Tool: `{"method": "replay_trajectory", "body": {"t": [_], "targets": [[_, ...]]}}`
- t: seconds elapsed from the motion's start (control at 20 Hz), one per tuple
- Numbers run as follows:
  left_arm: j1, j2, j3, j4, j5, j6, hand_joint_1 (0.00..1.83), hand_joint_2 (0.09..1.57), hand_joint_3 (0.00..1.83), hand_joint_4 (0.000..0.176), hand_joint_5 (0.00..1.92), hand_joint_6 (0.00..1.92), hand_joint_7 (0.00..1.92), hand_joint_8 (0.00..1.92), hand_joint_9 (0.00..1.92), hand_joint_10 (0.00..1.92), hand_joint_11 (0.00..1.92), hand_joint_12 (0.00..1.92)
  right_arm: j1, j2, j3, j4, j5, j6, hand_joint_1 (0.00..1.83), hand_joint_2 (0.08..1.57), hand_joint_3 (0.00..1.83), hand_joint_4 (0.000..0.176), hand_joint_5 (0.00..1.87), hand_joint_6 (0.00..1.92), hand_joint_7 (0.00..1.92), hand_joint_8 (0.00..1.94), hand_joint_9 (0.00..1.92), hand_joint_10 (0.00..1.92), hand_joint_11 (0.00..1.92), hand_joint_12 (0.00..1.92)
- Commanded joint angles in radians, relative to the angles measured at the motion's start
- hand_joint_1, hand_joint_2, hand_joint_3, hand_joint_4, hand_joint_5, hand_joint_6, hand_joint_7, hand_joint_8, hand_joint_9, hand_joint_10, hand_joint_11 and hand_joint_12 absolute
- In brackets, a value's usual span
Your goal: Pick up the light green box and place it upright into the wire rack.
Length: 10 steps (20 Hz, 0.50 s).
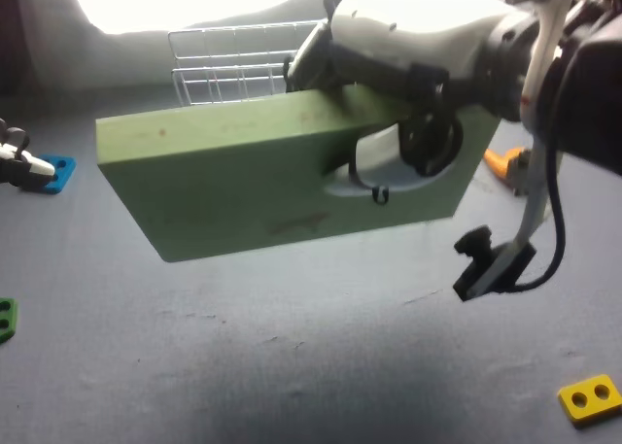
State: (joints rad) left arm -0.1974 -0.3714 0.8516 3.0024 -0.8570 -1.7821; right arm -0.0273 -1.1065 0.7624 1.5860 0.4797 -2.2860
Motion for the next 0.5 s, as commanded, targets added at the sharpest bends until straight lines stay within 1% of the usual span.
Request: {"method": "replay_trajectory", "body": {"t": [0.0,0.05,0.1,0.15,0.3,0.45], "targets": [[-0.012,0.001,-0.002,0.01,0.082,0.0,0.5,1.29,0.0,0.012,0.21,0.01,0.22,0.0,0.21,0.0,0.0,0.76,0.023,0.007,0.0,-0.044,-0.009,0.002,1.36,1.18,0.0,0.0,0.88,0.98,0.85,1.26,0.74,1.5,0.55,1.74],[-0.012,0.001,-0.002,0.01,0.082,0.0,0.51,1.28,0.0,0.014,0.22,0.01,0.23,0.01,0.22,0.01,0.0,0.76,0.036,0.008,0.006,-0.044,-0.013,0.002,1.36,1.17,0.0,0.0,0.89,0.97,0.86,1.26,0.74,1.49,0.56,1.76],[-0.012,0.001,-0.002,0.01,0.082,0.0,0.5,1.29,0.0,0.006,0.21,0.0,0.23,0.0,0.22,0.0,0.0,0.74,0.046,0.009,0.011,-0.044,-0.015,0.002,1.36,1.18,0.0,0.0,0.88,0.97,0.85,1.27,0.73,1.5,0.54,1.78],[-0.012,0.001,-0.001,0.01,0.082,0.0,0.46,1.3,0.0,0.0,0.18,0.0,0.21,0.0,0.22,0.0,0.0,0.79,0.06,0.01,0.019,-0.044,-0.018,0.002,1.36,1.18,0.0,0.0,0.89,0.95,0.85,1.28,0.73,1.51,0.53,1.8],[-0.012,0.001,0.0,0.01,0.082,0.0,0.42,1.32,0.01,0.0,0.16,0.0,0.2,0.0,0.22,0.0,0.0,0.79,0.089,0.017,0.04,-0.045,-0.034,0.0,1.36,1.18,0.0,0.0,0.89,0.94,0.86,1.29,0.71,1.52,0.51,1.8],[-0.012,0.001,0.0,0.01,0.082,0.0,0.45,1.31,0.0,0.002,0.17,0.01,0.21,0.0,0.21,0.0,0.0,0.78,0.094,0.02,0.067,-0.045,-0.056,0.0,1.36,1.17,0.0,0.0,0.89,0.94,0.89,1.23,0.72,1.51,0.56,1.79]]}}
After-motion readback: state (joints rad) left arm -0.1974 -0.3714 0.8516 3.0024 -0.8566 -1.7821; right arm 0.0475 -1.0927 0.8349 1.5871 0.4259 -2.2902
